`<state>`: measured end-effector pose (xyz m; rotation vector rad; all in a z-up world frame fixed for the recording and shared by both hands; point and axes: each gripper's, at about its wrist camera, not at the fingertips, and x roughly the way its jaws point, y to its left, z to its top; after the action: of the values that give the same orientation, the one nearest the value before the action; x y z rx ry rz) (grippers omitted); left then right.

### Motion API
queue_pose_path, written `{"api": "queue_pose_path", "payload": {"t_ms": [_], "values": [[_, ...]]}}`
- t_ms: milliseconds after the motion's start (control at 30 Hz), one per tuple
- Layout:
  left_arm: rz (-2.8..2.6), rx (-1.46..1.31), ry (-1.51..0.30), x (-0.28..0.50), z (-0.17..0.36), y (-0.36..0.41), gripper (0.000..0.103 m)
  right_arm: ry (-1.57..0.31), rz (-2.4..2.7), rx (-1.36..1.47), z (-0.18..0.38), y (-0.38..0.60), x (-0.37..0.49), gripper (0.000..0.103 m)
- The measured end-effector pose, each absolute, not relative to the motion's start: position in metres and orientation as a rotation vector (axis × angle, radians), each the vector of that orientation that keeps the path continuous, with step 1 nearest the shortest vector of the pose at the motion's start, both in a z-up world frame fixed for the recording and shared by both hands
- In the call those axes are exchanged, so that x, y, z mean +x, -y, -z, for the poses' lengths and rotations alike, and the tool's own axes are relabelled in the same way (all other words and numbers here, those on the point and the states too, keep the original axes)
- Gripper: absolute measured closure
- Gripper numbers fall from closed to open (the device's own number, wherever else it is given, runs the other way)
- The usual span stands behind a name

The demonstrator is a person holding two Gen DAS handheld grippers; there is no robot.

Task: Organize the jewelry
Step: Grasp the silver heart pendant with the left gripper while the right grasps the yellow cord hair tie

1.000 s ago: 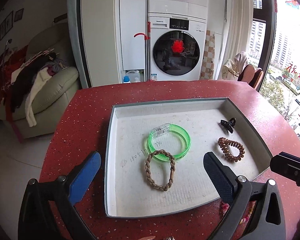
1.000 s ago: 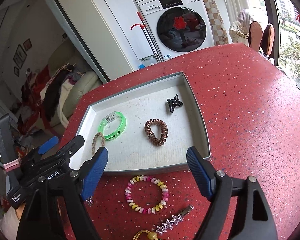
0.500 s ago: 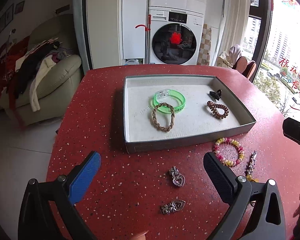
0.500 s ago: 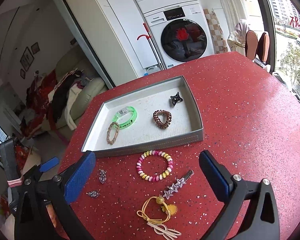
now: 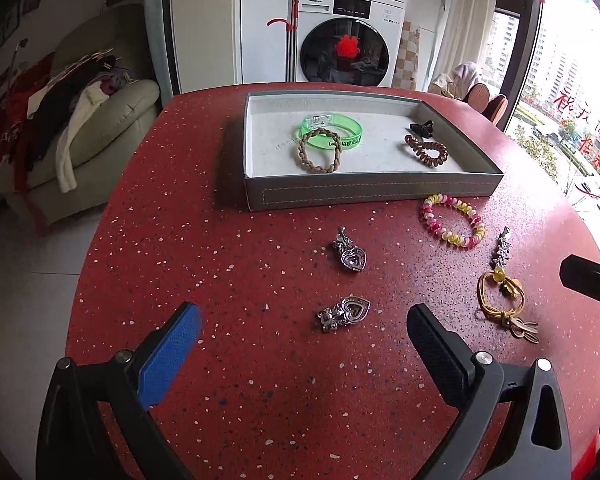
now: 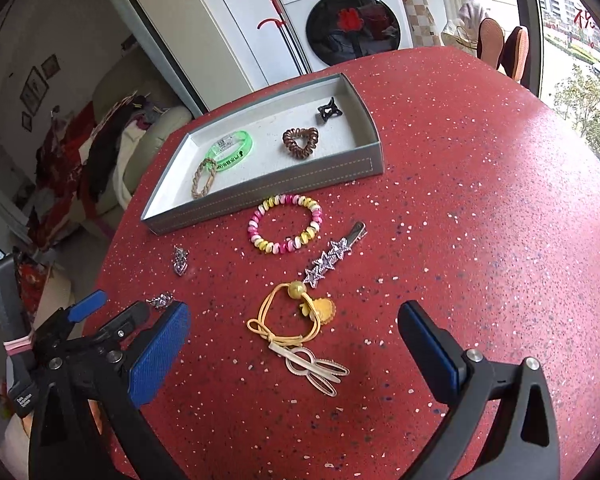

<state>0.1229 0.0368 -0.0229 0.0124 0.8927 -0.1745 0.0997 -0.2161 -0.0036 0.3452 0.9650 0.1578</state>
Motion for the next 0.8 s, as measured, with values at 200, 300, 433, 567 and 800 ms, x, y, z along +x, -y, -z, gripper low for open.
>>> {"api": "queue_pose_path", "payload": {"t_ms": [200, 300, 433, 567, 800], "values": [[0.156, 0.013, -0.917, 0.122, 0.031, -0.038, 0.0, -1.009, -0.114, 0.352, 0.018, 0.217, 0.096, 0.0], [0.159, 0.021, -0.919, 0.123, 0.032, -0.036, 0.0, -1.016, -0.097, 0.361, 0.02, 0.218, 0.097, 0.0], [0.17, 0.034, -0.924, 0.124, 0.034, -0.029, 0.0, -1.016, -0.076, 0.326, 0.02, 0.216, 0.099, 0.002], [0.176, 0.051, -0.935, 0.127, 0.038, -0.022, 0.0, -1.031, -0.079, 0.289, 0.021, 0.212, 0.106, 0.017], [0.179, 0.091, -0.929, 0.129, 0.041, -0.011, 0.0, -1.042, -0.075, 0.176, 0.021, 0.201, 0.117, 0.036]]}}
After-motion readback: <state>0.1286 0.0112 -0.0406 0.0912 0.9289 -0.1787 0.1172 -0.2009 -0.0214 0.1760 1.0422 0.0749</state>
